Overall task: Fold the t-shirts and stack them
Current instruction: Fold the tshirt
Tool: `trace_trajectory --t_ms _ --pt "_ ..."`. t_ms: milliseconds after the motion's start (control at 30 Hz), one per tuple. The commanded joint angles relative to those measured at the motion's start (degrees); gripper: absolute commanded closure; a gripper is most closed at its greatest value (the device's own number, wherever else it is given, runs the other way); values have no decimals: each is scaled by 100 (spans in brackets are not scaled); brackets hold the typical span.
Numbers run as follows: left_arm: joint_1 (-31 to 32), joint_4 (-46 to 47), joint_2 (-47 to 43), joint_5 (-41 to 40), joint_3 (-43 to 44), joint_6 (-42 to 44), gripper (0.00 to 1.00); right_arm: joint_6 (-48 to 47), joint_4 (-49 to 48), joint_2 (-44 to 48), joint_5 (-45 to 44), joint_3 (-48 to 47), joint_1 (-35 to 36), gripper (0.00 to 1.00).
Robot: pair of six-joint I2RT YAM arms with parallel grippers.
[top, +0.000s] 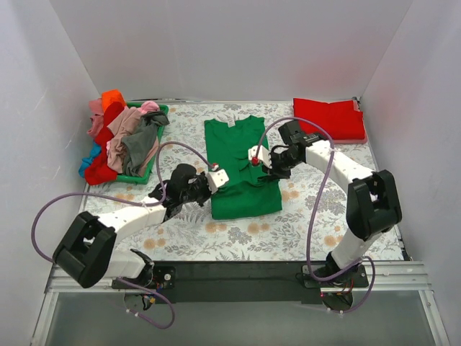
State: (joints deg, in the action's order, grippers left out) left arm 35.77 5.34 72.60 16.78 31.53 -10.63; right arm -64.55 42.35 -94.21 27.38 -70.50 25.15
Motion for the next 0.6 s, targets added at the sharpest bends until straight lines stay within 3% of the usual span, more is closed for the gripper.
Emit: trace_trajectory --t_ms 0,567 --pt "-254 617 438 203 502 149 100 215 -113 -455 31 -622 -124 99" --pt "-923 1047 1845 388 1356 202 100 778 -306 -1811 -250 -2161 -344 99"
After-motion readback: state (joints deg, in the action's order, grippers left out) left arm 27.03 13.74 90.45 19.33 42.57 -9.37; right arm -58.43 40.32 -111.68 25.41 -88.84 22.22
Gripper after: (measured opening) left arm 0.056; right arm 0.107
